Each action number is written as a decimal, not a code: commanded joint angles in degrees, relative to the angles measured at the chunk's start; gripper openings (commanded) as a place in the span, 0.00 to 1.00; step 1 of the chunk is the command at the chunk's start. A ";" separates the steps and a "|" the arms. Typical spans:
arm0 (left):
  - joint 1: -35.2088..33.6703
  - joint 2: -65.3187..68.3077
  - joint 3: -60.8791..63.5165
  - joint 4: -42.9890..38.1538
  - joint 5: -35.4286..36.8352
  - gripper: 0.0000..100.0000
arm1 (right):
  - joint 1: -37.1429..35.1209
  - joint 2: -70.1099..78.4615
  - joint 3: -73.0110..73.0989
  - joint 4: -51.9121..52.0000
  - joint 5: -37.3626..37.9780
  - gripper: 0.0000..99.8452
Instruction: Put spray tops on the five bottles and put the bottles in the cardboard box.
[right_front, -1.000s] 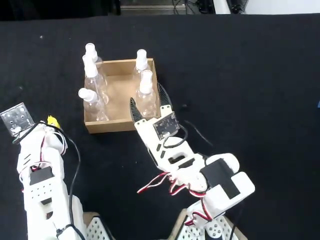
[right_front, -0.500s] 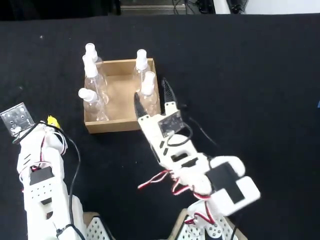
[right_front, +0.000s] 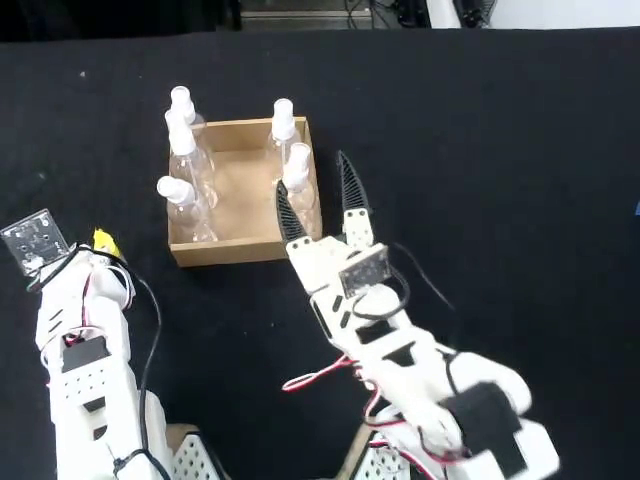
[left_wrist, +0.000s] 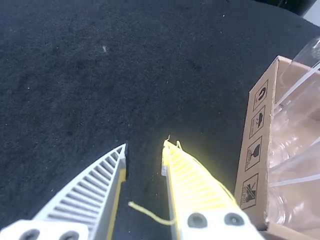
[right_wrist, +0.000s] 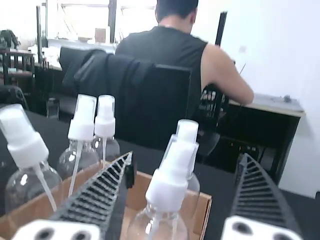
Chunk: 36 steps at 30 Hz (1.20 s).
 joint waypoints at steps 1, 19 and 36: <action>0.57 -0.70 -0.75 -1.32 0.26 0.11 | 0.97 -7.16 1.45 0.53 0.00 0.27; 0.13 -0.70 -0.66 -0.88 -2.73 0.03 | 8.79 -32.40 2.95 22.86 0.00 0.01; 0.48 -12.75 1.10 10.73 -2.46 0.03 | 20.40 -72.66 9.36 75.34 0.00 0.01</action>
